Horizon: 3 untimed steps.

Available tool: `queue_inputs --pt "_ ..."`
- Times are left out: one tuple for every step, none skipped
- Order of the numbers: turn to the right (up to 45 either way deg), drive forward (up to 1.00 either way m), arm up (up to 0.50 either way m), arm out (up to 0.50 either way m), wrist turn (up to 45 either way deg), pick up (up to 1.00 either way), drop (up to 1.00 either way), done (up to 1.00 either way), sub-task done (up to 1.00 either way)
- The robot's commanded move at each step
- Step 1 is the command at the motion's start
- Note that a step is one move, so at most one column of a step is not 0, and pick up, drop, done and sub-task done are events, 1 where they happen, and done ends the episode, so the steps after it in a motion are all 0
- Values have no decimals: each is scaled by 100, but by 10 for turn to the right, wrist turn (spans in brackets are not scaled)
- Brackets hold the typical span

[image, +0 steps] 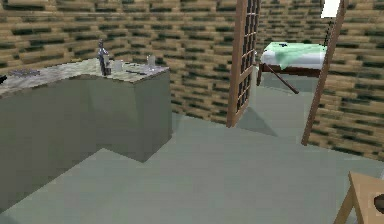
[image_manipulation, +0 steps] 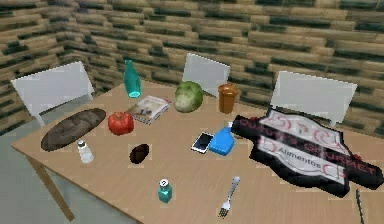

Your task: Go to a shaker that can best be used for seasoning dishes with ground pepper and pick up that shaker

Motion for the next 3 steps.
queue_inputs --pt "0 0 50 0 0 0 0 0 0" --pt "0 0 32 0 0 0 0 0 0" --pt "0 0 0 14 0 0 0 0 0"
